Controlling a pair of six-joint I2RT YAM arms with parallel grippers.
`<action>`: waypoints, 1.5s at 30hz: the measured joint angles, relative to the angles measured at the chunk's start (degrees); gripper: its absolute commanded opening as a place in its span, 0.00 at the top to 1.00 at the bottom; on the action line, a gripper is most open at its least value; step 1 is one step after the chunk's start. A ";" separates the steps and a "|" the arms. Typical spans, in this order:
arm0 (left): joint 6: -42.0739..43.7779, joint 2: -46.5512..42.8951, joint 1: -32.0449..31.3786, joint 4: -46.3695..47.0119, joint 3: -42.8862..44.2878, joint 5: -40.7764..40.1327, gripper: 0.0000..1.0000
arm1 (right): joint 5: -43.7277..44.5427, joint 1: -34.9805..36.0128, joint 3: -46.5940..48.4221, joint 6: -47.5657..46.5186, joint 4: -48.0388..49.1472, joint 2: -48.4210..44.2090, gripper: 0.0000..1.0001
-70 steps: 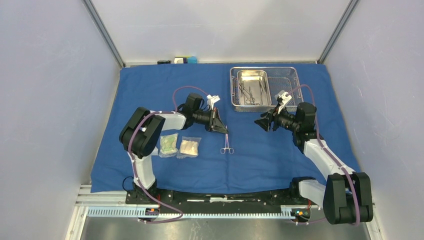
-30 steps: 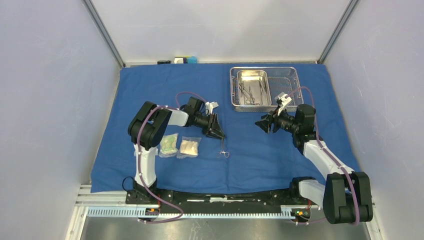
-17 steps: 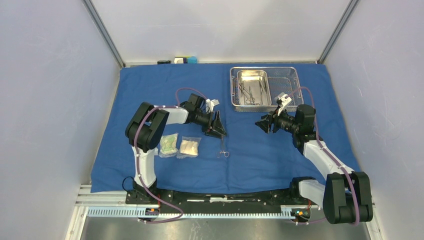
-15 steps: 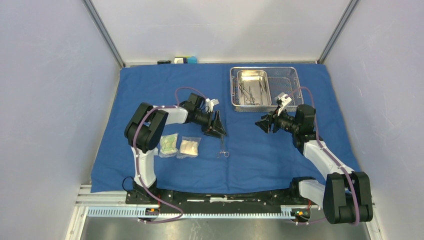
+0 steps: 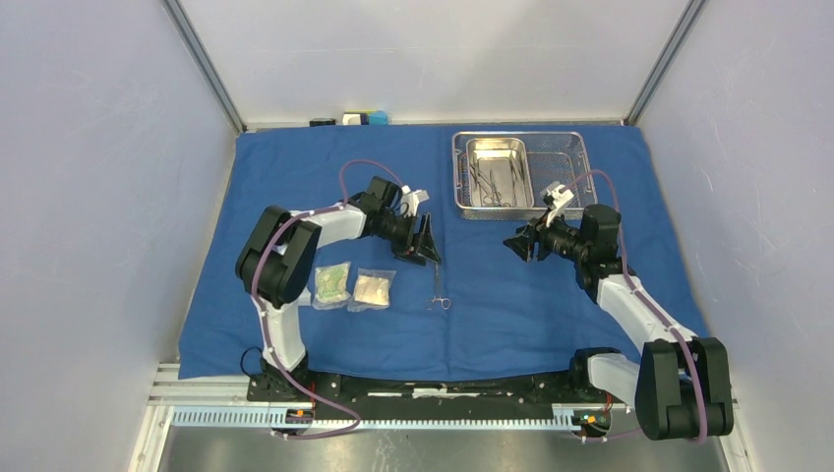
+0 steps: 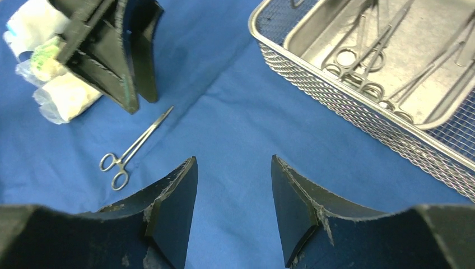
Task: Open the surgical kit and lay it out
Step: Place the medical item in the surgical kit.
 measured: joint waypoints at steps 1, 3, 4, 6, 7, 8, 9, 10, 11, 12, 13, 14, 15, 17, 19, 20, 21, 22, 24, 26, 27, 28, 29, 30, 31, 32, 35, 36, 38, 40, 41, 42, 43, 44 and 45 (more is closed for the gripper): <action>1.16 -0.68 0.00 -1.09 0.44 -0.79 0.26 | 0.83 0.00 0.57 -0.74 -1.33 0.24 0.42; 3.41 -2.38 0.02 -2.82 1.27 -2.21 0.18 | 2.49 0.00 2.78 -2.27 -3.96 1.60 0.40; 4.68 -3.76 0.02 -3.78 1.86 -3.30 0.14 | 3.50 0.00 4.74 -3.21 -5.49 2.82 0.38; 7.19 -6.88 0.02 -4.79 2.69 -5.49 0.07 | 5.29 0.00 8.37 -4.42 -7.06 5.05 0.36; 8.55 -8.63 0.02 -5.29 2.99 -6.38 0.03 | 6.29 0.00 10.08 -5.07 -7.26 5.97 0.35; 9.79 -10.67 0.02 -5.64 3.23 -7.69 0.00 | 7.10 0.00 11.26 -5.51 -7.26 6.58 0.35; 11.02 -12.33 0.02 -5.97 3.45 -8.96 0.00 | 8.22 0.02 12.50 -5.97 -7.10 7.26 0.34; 12.35 -14.32 0.02 -6.54 3.67 -10.73 0.00 | 9.33 0.04 13.77 -6.36 -6.95 8.09 0.34; 13.97 -16.24 0.02 -7.10 3.89 -12.59 0.00 | 10.67 0.15 15.39 -6.78 -7.02 9.40 0.34; 15.34 -18.08 0.02 -7.54 4.00 -14.29 0.00 | 11.74 0.33 17.09 -7.08 -7.04 10.86 0.34; 17.09 -20.00 0.02 -8.07 4.00 -16.17 0.00 | 13.11 0.57 19.52 -7.32 -7.04 13.11 0.34; 18.51 -21.57 0.02 -8.52 4.00 -17.81 0.00 | 14.27 0.83 21.55 -7.50 -6.91 15.23 0.34; 19.65 -22.88 0.02 -8.81 4.00 -19.15 0.00 | 15.43 1.09 23.56 -7.56 -6.86 17.33 0.35; 22.12 -25.57 0.02 -9.20 4.00 -22.01 0.00 | 18.03 2.21 28.39 -7.82 -7.02 22.67 0.35; 24.17 -27.76 0.04 -9.81 3.91 -23.93 0.00 | 20.44 3.72 33.33 -8.28 -7.41 28.20 0.36; 24.87 -28.65 0.02 -9.97 3.76 -24.92 0.00 | 21.49 4.42 35.67 -8.46 -7.50 30.82 0.37; 25.27 -29.35 0.02 -10.12 3.54 -25.46 0.00 | 22.73 5.27 38.64 -8.74 -7.91 34.07 0.38; 25.88 -29.83 0.02 -10.21 3.34 -26.03 0.00 | 23.67 5.88 41.18 -8.90 -8.39 36.94 0.38; 26.80 -30.49 0.02 -10.32 2.75 -26.69 0.00 | 25.55 6.84 46.18 -9.29 -10.10 42.12 0.41; 27.30 -30.75 0.02 -10.58 2.08 -27.04 0.00 | 27.41 7.80 52.46 -9.70 -12.70 48.22 0.43; 27.45 -30.75 0.02 -10.80 1.79 -27.12 0.00 | 27.96 8.04 54.36 -9.81 -13.66 50.03 0.43; 27.67 -30.75 0.02 -11.06 1.49 -27.15 0.00 | 28.68 8.24 56.46 -9.94 -15.04 52.13 0.44; 27.76 -30.75 0.02 -11.39 1.18 -27.17 0.00 | 29.29 8.35 57.90 -10.12 -16.02 53.72 0.44; 27.85 -30.75 0.02 -11.52 0.96 -27.17 0.00 | 29.97 8.39 58.64 -10.27 -16.85 55.01 0.44; 27.89 -30.75 0.02 -11.54 0.79 -27.15 0.00 | 30.45 8.39 58.73 -10.36 -17.79 55.56 0.45; 27.91 -30.75 0.02 -11.54 0.66 -27.15 0.00 | 30.88 8.39 58.73 -10.49 -18.86 55.95 0.45; 27.91 -30.75 0.02 -11.50 0.59 -27.08 0.00 | 31.82 8.39 58.73 -10.78 -21.11 57.02 0.46; 27.91 -30.75 0.04 -11.45 0.59 -27.06 0.00 | 31.95 8.39 58.73 -10.80 -21.57 57.27 0.46; 27.91 -30.75 0.02 -11.47 0.59 -26.95 0.00 | 32.13 8.39 58.73 -10.88 -22.23 57.90 0.47; 27.91 -30.75 0.02 -11.47 0.59 -26.93 0.00 | 32.20 8.39 58.80 -10.88 -22.43 58.51 0.48; 27.91 -30.75 0.02 -11.47 0.59 -26.93 0.00 | 32.20 8.39 59.01 -10.88 -22.45 58.58 0.49; 27.91 -30.75 0.02 -11.45 0.59 -26.93 0.00 | 32.22 8.39 59.23 -10.88 -22.49 58.69 0.50; 27.91 -30.75 0.02 -11.45 0.57 -26.93 0.00 | 32.22 8.39 59.36 -10.88 -22.49 58.84 0.52; 27.91 -30.75 0.02 -11.39 0.55 -26.93 0.00 | 32.22 8.39 59.60 -10.88 -22.49 59.04 0.54; 27.91 -30.75 0.02 -11.32 0.48 -26.93 0.00 | 32.24 8.39 59.89 -10.88 -22.58 59.21 0.56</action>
